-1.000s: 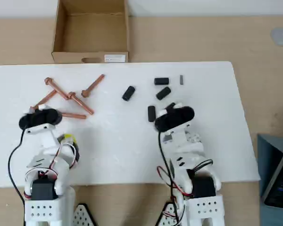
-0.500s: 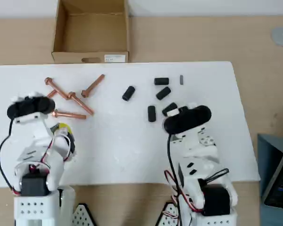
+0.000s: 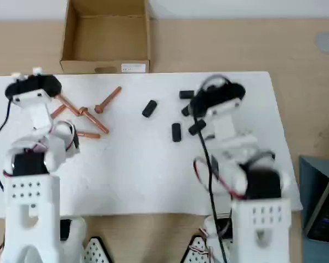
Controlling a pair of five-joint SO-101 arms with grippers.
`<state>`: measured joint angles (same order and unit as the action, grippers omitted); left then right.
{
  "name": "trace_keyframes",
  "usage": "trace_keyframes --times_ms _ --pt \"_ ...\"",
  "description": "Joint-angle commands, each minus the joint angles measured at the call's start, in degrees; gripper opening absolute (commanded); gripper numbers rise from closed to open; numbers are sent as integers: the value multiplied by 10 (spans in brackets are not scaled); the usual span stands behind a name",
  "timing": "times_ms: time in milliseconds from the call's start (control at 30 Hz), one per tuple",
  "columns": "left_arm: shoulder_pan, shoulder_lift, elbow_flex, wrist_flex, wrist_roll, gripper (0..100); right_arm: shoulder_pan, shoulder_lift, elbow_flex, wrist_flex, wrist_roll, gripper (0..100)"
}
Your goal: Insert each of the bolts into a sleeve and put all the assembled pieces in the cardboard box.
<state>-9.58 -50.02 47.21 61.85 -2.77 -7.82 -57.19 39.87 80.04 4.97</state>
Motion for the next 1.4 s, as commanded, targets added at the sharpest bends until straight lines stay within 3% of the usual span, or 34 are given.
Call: trace_keyframes --times_ms 0,267,467,867,1067,1367 --pt "-33 48 -66 16 -25 7 6 120 -120 38 4 12" --pt "-47 153 -135 135 -110 7 6 331 -259 98 4 12" --pt "-47 195 -149 135 -110 7 -2 444 -320 111 71 12" --pt "-47 226 -150 136 -109 7 -83 613 -414 111 18 13" --pt "-47 226 -146 136 -109 7 -112 662 -458 113 -8 116" --pt "-47 226 -145 137 -112 7 -125 722 -486 110 -9 123"
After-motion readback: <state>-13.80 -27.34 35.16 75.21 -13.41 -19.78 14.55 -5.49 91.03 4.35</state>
